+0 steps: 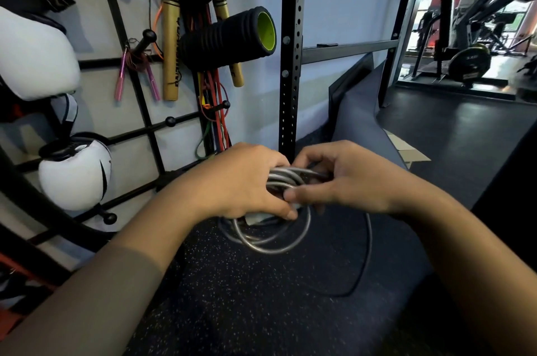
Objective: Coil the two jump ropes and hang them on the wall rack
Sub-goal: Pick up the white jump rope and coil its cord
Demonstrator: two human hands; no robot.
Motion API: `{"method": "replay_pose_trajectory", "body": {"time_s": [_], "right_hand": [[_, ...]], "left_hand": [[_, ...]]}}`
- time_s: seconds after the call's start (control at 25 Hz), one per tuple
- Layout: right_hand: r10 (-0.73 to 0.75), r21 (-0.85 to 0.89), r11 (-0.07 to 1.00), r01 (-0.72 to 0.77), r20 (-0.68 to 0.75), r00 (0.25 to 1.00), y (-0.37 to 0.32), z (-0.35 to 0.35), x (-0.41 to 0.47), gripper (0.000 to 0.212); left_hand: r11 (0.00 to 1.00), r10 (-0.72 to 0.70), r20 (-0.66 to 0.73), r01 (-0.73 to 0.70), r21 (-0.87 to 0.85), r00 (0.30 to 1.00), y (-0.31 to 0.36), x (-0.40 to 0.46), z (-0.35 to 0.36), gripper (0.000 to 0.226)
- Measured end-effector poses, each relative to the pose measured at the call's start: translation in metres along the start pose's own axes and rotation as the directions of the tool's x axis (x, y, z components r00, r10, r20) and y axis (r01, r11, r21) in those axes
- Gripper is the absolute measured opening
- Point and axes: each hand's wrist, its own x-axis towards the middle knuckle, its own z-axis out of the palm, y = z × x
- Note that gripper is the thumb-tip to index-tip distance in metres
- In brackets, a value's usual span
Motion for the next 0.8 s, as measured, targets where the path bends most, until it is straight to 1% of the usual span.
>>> {"method": "replay_pose_trajectory", "body": {"time_s": [0.04, 0.08, 0.12, 0.16, 0.2, 0.24, 0.28, 0.32, 0.36, 0.4, 0.44, 0.48, 0.56, 0.6, 0.64, 0.72, 0.76, 0.8], "right_hand": [[-0.013, 0.064, 0.998, 0.016, -0.043, 0.999, -0.001, -0.002, 0.0, 0.029], [-0.002, 0.164, 0.986, 0.019, -0.104, 0.995, -0.001, -0.006, 0.0, 0.04], [0.033, 0.3, 0.954, 0.017, -0.161, 0.986, 0.001, -0.01, 0.0, 0.051], [0.082, 0.455, 0.89, 0.015, -0.194, 0.978, 0.004, -0.013, 0.0, 0.057], [0.123, 0.583, 0.812, 0.016, -0.198, 0.972, 0.007, -0.017, 0.0, 0.058], [0.15, 0.647, 0.763, 0.015, -0.199, 0.968, 0.01, -0.019, 0.0, 0.06], [0.155, 0.648, 0.762, 0.016, -0.206, 0.966, 0.015, -0.019, 0.001, 0.063], [0.144, 0.613, 0.79, 0.021, -0.219, 0.965, 0.016, -0.016, 0.001, 0.066], [0.136, 0.571, 0.821, 0.021, -0.23, 0.964, 0.015, -0.01, 0.002, 0.069], [0.14, 0.536, 0.844, 0.009, -0.237, 0.961, 0.01, 0.0, 0.003, 0.071], [0.15, 0.507, 0.862, 0.001, -0.257, 0.955, 0.003, 0.011, 0.003, 0.071], [0.146, 0.482, 0.876, 0.02, -0.305, 0.941, -0.003, 0.021, 0.004, 0.065], [0.095, 0.453, 0.882, 0.13, -0.441, 0.892, -0.006, 0.037, 0.008, 0.042], [0.079, 0.463, 0.869, 0.174, -0.477, 0.875, -0.005, 0.041, 0.01, 0.036], [0.062, 0.492, 0.844, 0.212, -0.484, 0.873, -0.004, 0.041, 0.01, 0.032], [0.029, 0.525, 0.816, 0.241, -0.454, 0.891, 0.0, 0.038, 0.012, 0.023], [0.016, 0.52, 0.82, 0.239, -0.438, 0.899, 0.003, 0.034, 0.013, 0.017], [0.008, 0.509, 0.83, 0.228, -0.42, 0.908, 0.004, 0.031, 0.014, 0.011]], "left_hand": [[0.999, -0.002, 0.0, 0.002, -0.033, 1.0, -0.003, 0.0, -0.004, 0.035], [0.997, 0.001, -0.005, -0.001, -0.078, 1.0, -0.004, -0.002, -0.008, 0.032], [0.989, 0.007, -0.021, -0.01, -0.147, 1.0, -0.006, -0.003, -0.012, 0.028], [0.965, 0.015, -0.048, -0.028, -0.262, 0.999, -0.008, -0.005, -0.014, 0.025], [0.911, 0.017, -0.084, -0.05, -0.409, 0.996, -0.009, -0.007, -0.015, 0.023], [0.819, 0.001, -0.137, -0.079, -0.569, 0.991, -0.009, -0.008, -0.015, 0.023], [0.698, -0.047, -0.198, -0.11, -0.708, 0.979, -0.01, -0.007, -0.013, 0.028], [0.574, -0.125, -0.256, -0.14, -0.807, 0.959, -0.01, -0.004, -0.009, 0.033], [0.466, -0.22, -0.3, -0.17, -0.868, 0.928, -0.009, 0.0, -0.002, 0.038], [0.381, -0.32, -0.326, -0.194, -0.904, 0.889, -0.006, 0.005, 0.006, 0.043], [0.319, -0.411, -0.337, -0.213, -0.924, 0.847, -0.002, 0.009, 0.014, 0.049], [0.275, -0.478, -0.34, -0.229, -0.934, 0.81, 0.005, 0.012, 0.02, 0.052], [0.245, -0.542, -0.366, -0.274, -0.93, 0.757, 0.012, 0.016, 0.029, 0.049], [0.243, -0.558, -0.371, -0.281, -0.929, 0.742, 0.015, 0.016, 0.031, 0.047], [0.238, -0.569, -0.361, -0.272, -0.932, 0.739, 0.014, 0.016, 0.032, 0.046], [0.243, -0.548, -0.324, -0.224, -0.944, 0.771, 0.013, 0.013, 0.029, 0.043], [0.264, -0.523, -0.305, -0.189, -0.946, 0.796, 0.011, 0.012, 0.027, 0.04], [0.291, -0.501, -0.289, -0.155, -0.944, 0.816, 0.009, 0.012, 0.026, 0.042]]}}
